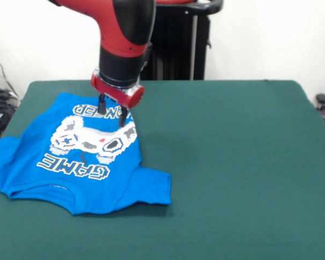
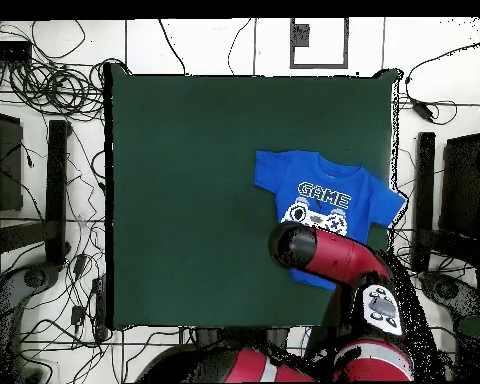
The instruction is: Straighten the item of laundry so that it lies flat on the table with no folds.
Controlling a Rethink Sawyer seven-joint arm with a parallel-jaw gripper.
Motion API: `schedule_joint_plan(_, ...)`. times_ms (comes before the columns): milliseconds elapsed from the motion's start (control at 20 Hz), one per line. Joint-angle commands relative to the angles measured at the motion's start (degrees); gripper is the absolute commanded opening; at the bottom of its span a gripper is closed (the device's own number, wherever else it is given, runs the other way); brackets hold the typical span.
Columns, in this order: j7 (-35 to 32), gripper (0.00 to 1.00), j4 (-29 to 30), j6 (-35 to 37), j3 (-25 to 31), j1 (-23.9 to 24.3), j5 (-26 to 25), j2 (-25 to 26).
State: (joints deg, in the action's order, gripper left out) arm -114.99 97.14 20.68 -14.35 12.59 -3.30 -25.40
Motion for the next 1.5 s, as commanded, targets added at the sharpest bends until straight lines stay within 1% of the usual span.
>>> schedule_joint_plan(50, -14.6, 1.00, 5.6, -3.3, 3.1, -2.8, 4.5, 3.9)
schedule_joint_plan(550, -15.2, 1.00, 6.4, -5.2, 2.3, -5.1, 6.3, 4.4)
schedule_joint_plan(800, -14.0, 1.00, 6.7, -6.0, 2.7, -5.1, 6.5, 4.8)
schedule_joint_plan(900, -13.0, 1.00, 6.4, -6.0, 2.6, -5.4, 6.0, 5.0)
schedule_joint_plan(1300, -7.8, 1.00, 4.5, -5.7, 0.5, -7.9, 1.1, 5.8)
schedule_joint_plan(1500, -5.8, 1.00, 2.2, -4.4, -0.5, -9.5, -0.5, 7.1)
